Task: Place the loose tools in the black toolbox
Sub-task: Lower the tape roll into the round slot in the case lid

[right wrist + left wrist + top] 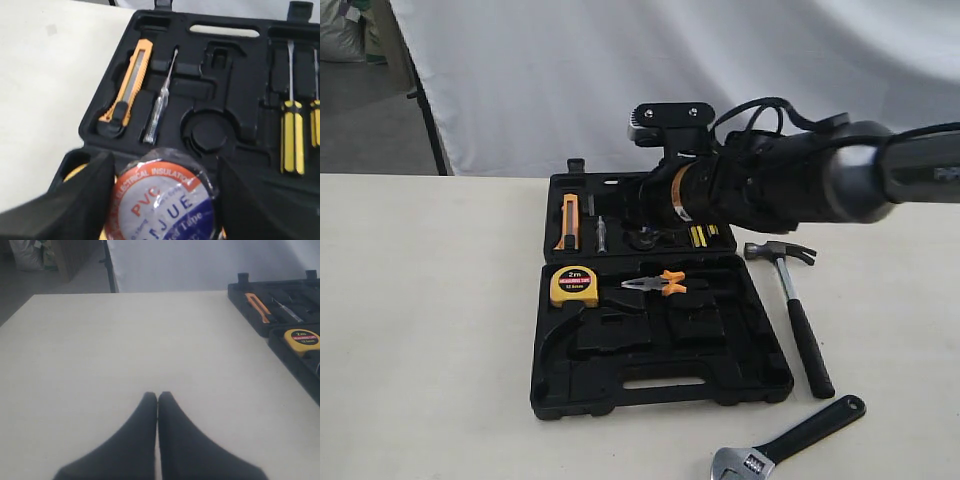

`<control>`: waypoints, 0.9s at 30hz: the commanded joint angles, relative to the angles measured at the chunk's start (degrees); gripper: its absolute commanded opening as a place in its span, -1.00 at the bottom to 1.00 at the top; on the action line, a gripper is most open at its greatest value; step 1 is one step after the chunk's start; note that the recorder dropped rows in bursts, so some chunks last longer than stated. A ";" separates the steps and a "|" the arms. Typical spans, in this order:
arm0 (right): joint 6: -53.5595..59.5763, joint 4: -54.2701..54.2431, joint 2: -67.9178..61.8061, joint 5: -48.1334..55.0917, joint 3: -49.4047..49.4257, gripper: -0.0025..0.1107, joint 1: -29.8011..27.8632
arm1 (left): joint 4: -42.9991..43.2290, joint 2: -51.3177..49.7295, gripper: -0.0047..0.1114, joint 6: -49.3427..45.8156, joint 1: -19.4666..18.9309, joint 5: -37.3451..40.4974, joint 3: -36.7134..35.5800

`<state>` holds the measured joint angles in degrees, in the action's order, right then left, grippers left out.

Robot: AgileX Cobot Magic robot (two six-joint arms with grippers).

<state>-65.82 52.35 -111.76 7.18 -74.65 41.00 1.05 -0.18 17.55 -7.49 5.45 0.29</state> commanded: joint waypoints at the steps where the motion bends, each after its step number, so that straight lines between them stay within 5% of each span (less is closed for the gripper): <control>1: 0.77 0.83 -7.92 -2.54 -8.90 -0.96 -2.28 | 0.25 0.18 -0.91 0.27 -1.45 -0.41 0.15; 9: 0.77 0.83 -19.02 -2.15 -19.55 -0.96 -3.54 | 0.25 0.18 -0.91 0.27 -1.45 -0.41 0.15; 27: 0.77 1.72 -23.32 -1.82 -20.62 -0.96 -4.23 | 0.25 0.18 -0.91 0.27 -1.45 -0.41 0.15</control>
<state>-65.62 52.75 -134.57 5.22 -94.46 37.22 1.05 -0.18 17.55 -7.49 5.45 0.29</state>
